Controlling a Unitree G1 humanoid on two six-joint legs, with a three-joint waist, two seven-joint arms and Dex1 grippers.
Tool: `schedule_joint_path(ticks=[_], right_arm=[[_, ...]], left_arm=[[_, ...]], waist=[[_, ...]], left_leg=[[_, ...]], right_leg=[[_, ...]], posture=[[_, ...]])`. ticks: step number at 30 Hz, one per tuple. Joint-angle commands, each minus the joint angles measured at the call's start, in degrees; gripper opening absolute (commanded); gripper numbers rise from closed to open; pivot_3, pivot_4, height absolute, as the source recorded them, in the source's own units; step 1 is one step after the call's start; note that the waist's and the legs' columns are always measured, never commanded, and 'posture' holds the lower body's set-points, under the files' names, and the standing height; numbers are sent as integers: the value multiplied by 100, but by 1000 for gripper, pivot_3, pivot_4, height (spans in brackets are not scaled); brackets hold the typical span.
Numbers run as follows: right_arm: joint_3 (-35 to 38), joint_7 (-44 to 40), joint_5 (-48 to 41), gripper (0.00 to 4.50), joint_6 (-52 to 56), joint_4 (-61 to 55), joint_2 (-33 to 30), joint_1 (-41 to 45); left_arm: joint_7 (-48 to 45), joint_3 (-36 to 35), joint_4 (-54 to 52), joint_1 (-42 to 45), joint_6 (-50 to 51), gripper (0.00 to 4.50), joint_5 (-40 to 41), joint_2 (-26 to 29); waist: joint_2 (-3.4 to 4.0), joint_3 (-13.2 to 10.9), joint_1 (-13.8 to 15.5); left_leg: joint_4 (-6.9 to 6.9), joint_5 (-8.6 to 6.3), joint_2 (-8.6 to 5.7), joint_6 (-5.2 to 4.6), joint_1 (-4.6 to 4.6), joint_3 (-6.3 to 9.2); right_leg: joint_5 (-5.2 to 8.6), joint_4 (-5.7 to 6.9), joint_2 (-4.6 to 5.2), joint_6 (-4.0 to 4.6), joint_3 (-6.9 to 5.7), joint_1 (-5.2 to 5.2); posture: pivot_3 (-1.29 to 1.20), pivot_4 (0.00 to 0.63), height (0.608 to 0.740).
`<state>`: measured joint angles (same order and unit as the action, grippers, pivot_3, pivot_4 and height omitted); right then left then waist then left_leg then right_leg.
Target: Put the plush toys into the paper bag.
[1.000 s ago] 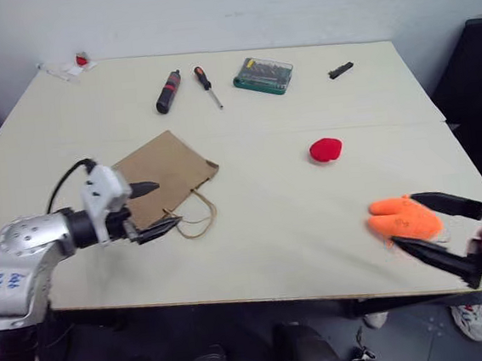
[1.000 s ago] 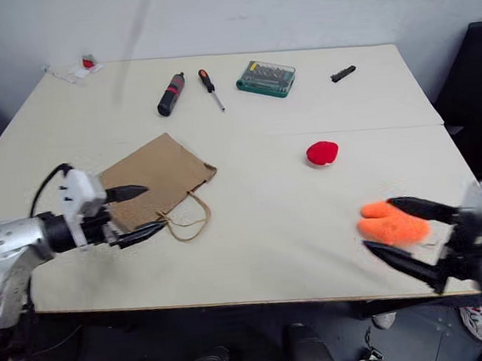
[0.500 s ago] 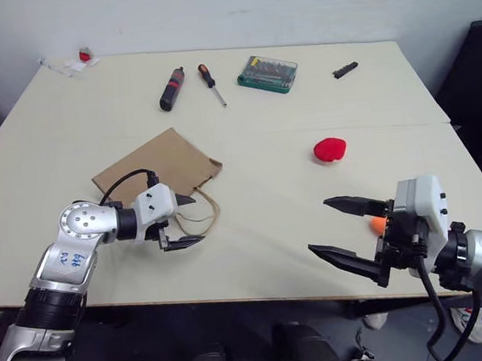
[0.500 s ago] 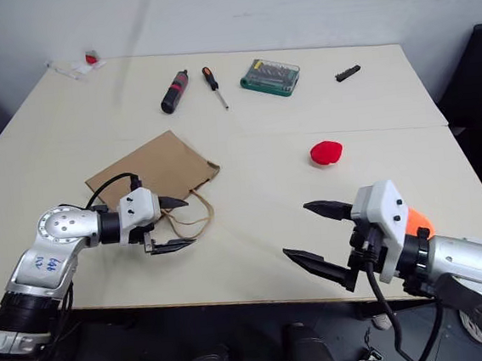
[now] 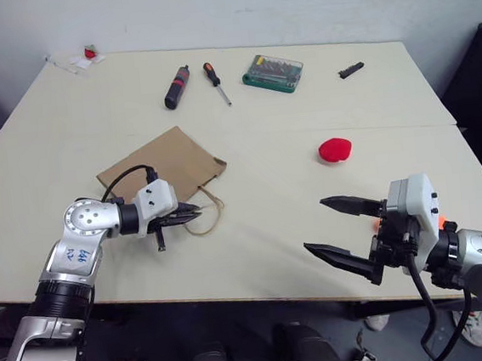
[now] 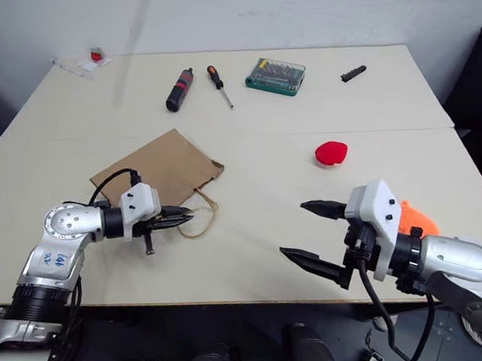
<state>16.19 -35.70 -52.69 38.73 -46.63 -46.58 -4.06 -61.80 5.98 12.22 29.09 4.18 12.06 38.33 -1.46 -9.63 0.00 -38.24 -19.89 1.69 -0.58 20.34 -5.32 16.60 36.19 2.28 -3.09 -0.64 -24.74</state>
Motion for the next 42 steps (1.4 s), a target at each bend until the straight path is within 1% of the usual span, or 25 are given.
schedule_joint_path(ticks=[1,5,7,9,11,17,18,19,23,28,30,31,32,35,39,42], right_arm=[[74,46,88,4500,-95,-37,30,-96],[52,126,446,4500,-217,59,92,-175],[51,142,472,4099,-250,124,174,-137],[-15,167,490,3532,-263,154,253,-34],[-181,228,582,2813,-236,189,325,130],[-1219,281,1235,623,-203,733,601,1053],[-1412,271,1348,281,-204,911,687,1246],[-1565,258,1451,45,-214,1061,763,1397],[-2288,35,2082,45,-418,1931,1076,2038],[-2851,-302,2710,45,-804,3160,1546,2721],[-3056,-473,2914,45,-942,3598,1742,2992],[-3158,-571,2998,45,-994,3783,1829,3107],[-3269,-673,3099,45,-1041,3951,1908,3208],[-3643,-897,3501,45,-1270,4519,2154,3467],[-3907,-847,4040,45,-1378,5128,2387,3648],[-4190,-870,4495,45,-1366,5304,2349,3597]], left_arm=[[-168,-245,-141,200,379,49,437,-80],[-606,-315,-457,406,1007,49,1023,-150],[-605,-440,-597,674,1558,0,1459,-309],[-605,-503,-693,957,2065,0,1838,-507],[-646,-467,-754,1180,2362,0,2036,-677],[-723,-164,-667,1577,2336,0,1907,-1185],[-749,-131,-647,1609,2327,0,1889,-1230],[-777,-103,-634,1627,2300,0,1868,-1254],[-889,-46,-598,1710,2246,0,1845,-1293],[-933,-150,-804,1660,2373,0,1915,-1164],[-899,-207,-934,1567,2433,0,1930,-1066],[-875,-235,-995,1517,2459,0,1937,-1021],[-848,-269,-1057,1466,2488,0,1953,-980],[-739,-380,-1200,1308,2527,0,1949,-883],[-573,-551,-1360,1152,2583,0,1987,-802],[179,-1550,-1372,1097,3137,0,2512,-629]], waist=[[0,0,-1],[0,0,5],[-1,0,16],[-1,0,41],[0,1,32],[0,1,-19],[1,1,-11],[1,1,-12],[1,1,-15],[2,1,-4],[2,1,-15],[2,1,-21],[2,1,-24],[3,1,-34],[3,1,-40],[3,2,-57]], left_leg=[[-2,-2,0,-2,2,0],[-4,-4,0,-4,5,1],[-5,-4,0,-2,5,2],[-13,-3,0,-1,7,7],[-23,-4,1,-1,11,9],[-29,-2,4,4,6,5],[-33,-2,7,5,6,4],[-35,-2,7,5,9,5],[-45,-4,7,4,12,0],[-61,-6,7,2,24,3],[-68,-6,5,1,41,3],[-82,-7,6,0,63,2],[-90,-6,3,0,91,2],[-92,-6,5,1,89,2],[-92,-6,4,1,89,2],[-93,-6,3,1,86,3]], right_leg=[[-1,-3,0,-2,-2,0],[-1,-9,0,-4,-6,0],[0,-8,-1,-5,-8,2],[0,-6,-1,-5,-13,4],[0,-2,-4,-6,-13,3],[1,4,-15,-7,-8,4],[0,4,-20,-7,-6,3],[1,7,-20,-7,-7,0],[1,9,-20,-7,-3,-2],[1,22,-17,-7,-6,-14],[1,29,-13,-7,-7,-32],[1,37,-13,-7,-6,-52],[0,54,-9,-7,-6,-81],[1,66,-8,-6,-8,-86],[1,69,-6,-6,-8,-85],[0,73,-2,-6,-9,-85]], posture=[[0,150,740],[0,150,740],[0,150,740],[0,150,740],[0,150,740],[0,150,740],[0,150,740],[0,150,740],[0,150,740],[0,150,740],[0,150,740],[0,150,740],[0,150,740],[0,150,740],[0,150,740],[0,150,740]])
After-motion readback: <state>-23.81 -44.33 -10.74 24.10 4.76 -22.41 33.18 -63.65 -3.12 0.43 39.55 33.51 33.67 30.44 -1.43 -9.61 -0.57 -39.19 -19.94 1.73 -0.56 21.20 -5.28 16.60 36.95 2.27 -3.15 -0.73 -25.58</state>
